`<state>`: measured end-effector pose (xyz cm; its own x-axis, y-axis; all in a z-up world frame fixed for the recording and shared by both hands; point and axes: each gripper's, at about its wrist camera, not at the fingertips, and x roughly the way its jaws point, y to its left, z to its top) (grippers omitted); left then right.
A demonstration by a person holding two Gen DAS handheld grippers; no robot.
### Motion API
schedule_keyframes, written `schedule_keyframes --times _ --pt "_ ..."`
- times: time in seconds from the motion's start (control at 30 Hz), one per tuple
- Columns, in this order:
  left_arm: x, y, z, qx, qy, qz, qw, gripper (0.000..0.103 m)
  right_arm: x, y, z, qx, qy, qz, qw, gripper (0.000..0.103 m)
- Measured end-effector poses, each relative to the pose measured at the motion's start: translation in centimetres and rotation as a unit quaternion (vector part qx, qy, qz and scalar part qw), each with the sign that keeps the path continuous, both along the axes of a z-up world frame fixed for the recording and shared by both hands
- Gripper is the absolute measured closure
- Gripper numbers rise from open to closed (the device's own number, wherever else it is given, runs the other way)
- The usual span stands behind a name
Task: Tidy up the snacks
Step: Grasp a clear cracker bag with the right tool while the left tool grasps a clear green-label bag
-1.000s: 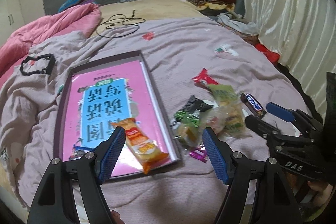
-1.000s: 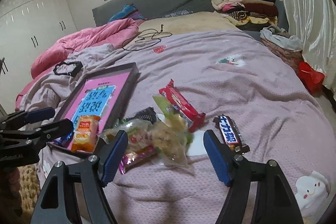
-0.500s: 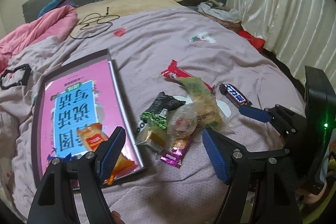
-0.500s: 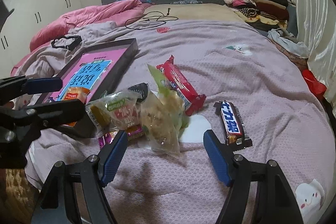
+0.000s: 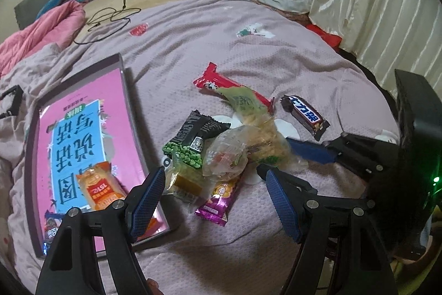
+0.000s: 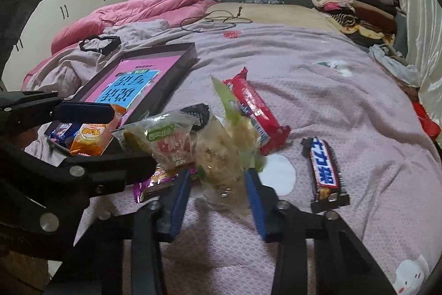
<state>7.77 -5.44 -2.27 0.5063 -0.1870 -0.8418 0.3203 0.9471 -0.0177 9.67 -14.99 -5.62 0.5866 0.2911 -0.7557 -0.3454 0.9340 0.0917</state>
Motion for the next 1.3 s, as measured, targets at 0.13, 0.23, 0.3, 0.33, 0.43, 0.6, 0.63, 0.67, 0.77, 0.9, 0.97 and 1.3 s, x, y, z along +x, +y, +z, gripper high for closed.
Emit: schedule_keyframes --times 0.13,0.23,0.3,0.33,0.43,0.6,0.63,0.67,0.77,0.9,0.97,1.3 --pt "0.5 -0.3 -0.1 0.000 0.000 -0.004 1.0000 0.026 0.3 0.1 -0.2 0.008 0.008 0.007 1.000 0.071" --pt "0.9 -0.5 -0.2 0.001 0.003 -0.006 1.0000 0.027 0.6 0.2 -0.5 0.005 0.013 0.010 1.000 0.071" --pt "1.2 -0.6 -0.4 0.004 0.005 -0.007 1.0000 0.032 0.7 0.3 -0.8 0.005 0.017 0.011 1.000 0.071" --pt "1.4 -0.7 -0.4 0.003 0.007 -0.008 0.9999 0.032 0.8 0.3 -1.0 0.006 0.020 0.011 1.000 0.071" --pt "1.8 -0.8 -0.6 0.002 0.009 -0.009 0.9999 0.033 1.2 0.3 -1.4 0.007 0.029 0.010 1.000 0.071" --pt "2.4 -0.8 -1.0 -0.001 0.014 -0.006 0.9999 0.039 1.4 0.0 -1.4 0.022 0.037 0.007 0.999 0.072" --pt "2.5 -0.8 -1.1 0.000 0.016 -0.005 0.9999 0.040 1.4 -0.2 -1.4 0.026 0.040 0.005 0.999 0.072" --pt "2.6 -0.9 -1.3 -0.001 0.017 -0.006 0.9998 0.043 1.5 -0.3 -1.5 0.030 0.043 0.004 0.999 0.072" --pt "2.8 -1.2 -1.6 0.006 0.016 -0.010 0.9998 0.045 1.6 -0.7 -1.5 0.042 0.048 0.000 0.998 0.073" --pt "3.1 -1.4 -1.9 0.001 0.022 -0.008 0.9997 0.053 1.6 -1.0 -1.6 0.052 0.054 -0.003 0.997 0.073" --pt "3.3 -1.5 -2.3 -0.004 0.030 -0.009 0.9995 0.062 1.7 -1.1 -1.6 0.054 0.055 -0.004 0.997 0.073" --pt "2.7 -0.5 -1.0 -0.032 0.015 0.003 0.9994 0.063 1.5 -1.8 -1.3 0.085 0.058 -0.006 0.995 0.074"
